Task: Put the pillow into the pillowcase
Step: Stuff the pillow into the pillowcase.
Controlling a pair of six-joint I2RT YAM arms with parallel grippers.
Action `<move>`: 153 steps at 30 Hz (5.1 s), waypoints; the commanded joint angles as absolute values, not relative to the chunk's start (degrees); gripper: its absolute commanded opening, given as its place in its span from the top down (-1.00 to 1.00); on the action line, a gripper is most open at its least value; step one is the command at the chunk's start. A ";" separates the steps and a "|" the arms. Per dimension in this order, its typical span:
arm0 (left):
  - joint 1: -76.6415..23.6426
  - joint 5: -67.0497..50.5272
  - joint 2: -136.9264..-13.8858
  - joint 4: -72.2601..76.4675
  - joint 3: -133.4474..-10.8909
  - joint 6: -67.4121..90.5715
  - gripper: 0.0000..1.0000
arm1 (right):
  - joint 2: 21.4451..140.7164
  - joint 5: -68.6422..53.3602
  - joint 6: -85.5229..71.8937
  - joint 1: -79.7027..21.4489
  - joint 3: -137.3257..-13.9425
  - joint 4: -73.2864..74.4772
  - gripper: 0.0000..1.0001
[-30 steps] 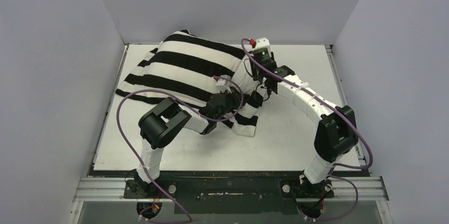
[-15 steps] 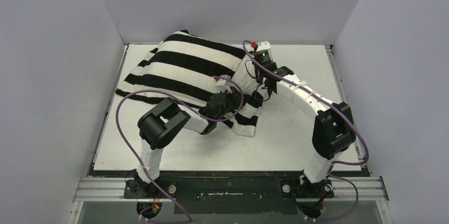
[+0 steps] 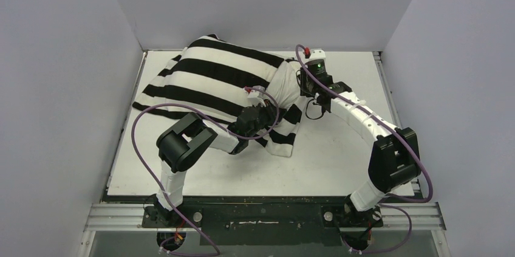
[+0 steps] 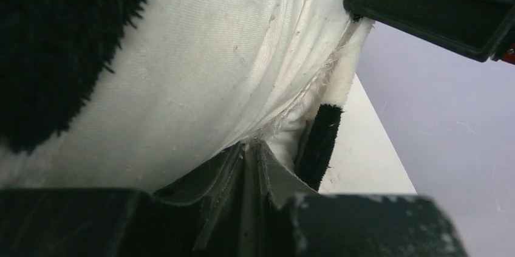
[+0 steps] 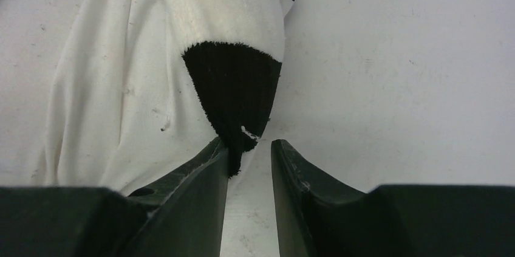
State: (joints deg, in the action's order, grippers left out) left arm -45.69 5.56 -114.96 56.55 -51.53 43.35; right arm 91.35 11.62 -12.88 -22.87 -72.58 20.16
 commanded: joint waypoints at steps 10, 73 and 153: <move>-45.79 8.00 -115.61 46.61 -50.03 43.33 0.70 | 86.64 7.18 -11.80 -22.17 -76.01 19.50 0.19; -46.97 11.71 -97.63 21.47 -76.14 7.92 1.00 | 83.98 -22.67 -31.68 -17.82 -64.28 -12.18 1.00; -31.60 -6.92 -93.67 45.53 -75.55 58.14 1.00 | 26.41 -7.36 -45.18 -15.23 -61.47 35.14 -0.63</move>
State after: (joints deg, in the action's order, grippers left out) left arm -30.55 -13.87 -93.34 42.17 -69.84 59.16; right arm 28.67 -0.45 -42.48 -15.62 -73.78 35.83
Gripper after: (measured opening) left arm 0.021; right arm 0.839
